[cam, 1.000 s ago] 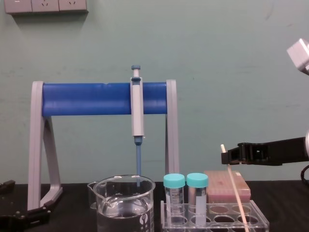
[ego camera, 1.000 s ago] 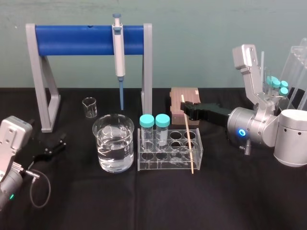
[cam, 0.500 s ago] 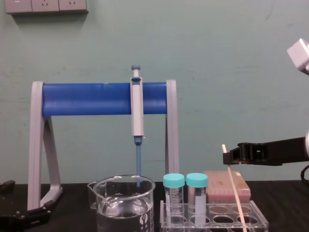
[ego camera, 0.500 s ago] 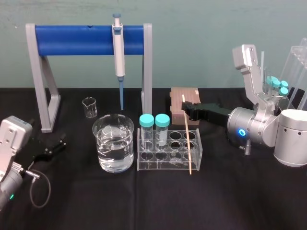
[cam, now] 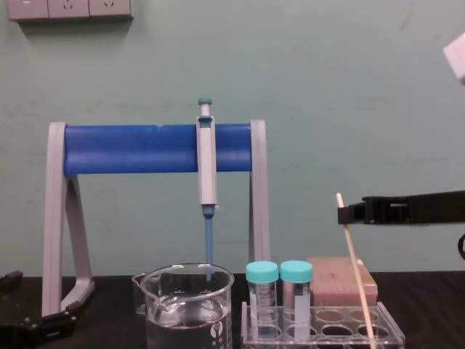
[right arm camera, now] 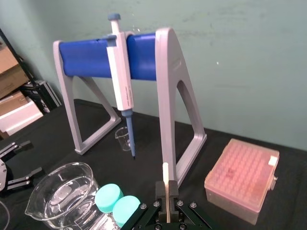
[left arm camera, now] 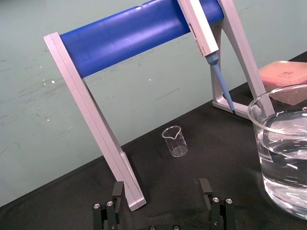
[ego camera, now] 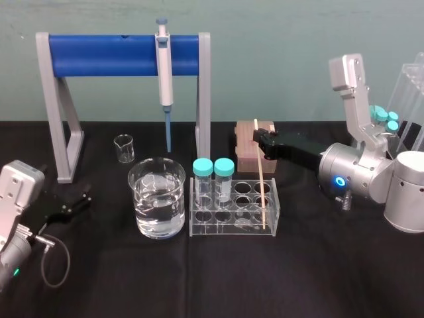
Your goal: Hold the thermometer with one hand and immerse one end into the beaker, then reinsert it into the test tube rack.
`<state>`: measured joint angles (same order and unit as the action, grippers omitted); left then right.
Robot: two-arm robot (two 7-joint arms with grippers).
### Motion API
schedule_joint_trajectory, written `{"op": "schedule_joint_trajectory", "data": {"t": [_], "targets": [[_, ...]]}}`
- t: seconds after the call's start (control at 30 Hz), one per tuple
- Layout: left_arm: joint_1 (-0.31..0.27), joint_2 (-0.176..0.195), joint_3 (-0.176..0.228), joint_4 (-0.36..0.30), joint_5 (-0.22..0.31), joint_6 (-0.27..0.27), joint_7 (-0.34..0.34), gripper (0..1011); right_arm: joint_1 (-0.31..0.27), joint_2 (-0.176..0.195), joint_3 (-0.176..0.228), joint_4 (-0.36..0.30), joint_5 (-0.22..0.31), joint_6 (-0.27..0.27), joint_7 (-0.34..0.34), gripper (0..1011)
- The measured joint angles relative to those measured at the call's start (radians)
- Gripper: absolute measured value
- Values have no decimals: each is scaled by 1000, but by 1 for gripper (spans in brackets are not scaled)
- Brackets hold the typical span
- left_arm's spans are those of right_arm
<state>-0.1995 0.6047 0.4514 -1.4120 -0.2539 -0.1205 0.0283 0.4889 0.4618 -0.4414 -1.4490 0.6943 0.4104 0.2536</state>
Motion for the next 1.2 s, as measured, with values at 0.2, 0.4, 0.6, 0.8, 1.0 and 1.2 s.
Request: {"op": "schedule_joint_trajectory", "data": {"t": [0.2, 0.4, 0.6, 0.8, 1.0, 1.2], "targets": [[0, 0, 0, 0, 0, 0, 0, 1004, -22, 15, 12, -42, -21, -42, 8, 36], [0, 0, 0, 0, 0, 0, 0, 1004, -51, 30, 30, -86, -47, -97, 16, 36], [0, 0, 0, 0, 0, 0, 0, 1004, -89, 45, 67, -136, -65, -170, 35, 36], [0, 0, 0, 0, 0, 0, 0, 1004, -106, 50, 110, -178, -56, -215, 63, 36], [0, 0, 0, 0, 0, 0, 0, 1004, -91, 42, 124, -199, -38, -230, 87, 36], [0, 0, 0, 0, 0, 0, 0, 1004, -60, 17, 116, -209, -15, -246, 108, 36]]}}
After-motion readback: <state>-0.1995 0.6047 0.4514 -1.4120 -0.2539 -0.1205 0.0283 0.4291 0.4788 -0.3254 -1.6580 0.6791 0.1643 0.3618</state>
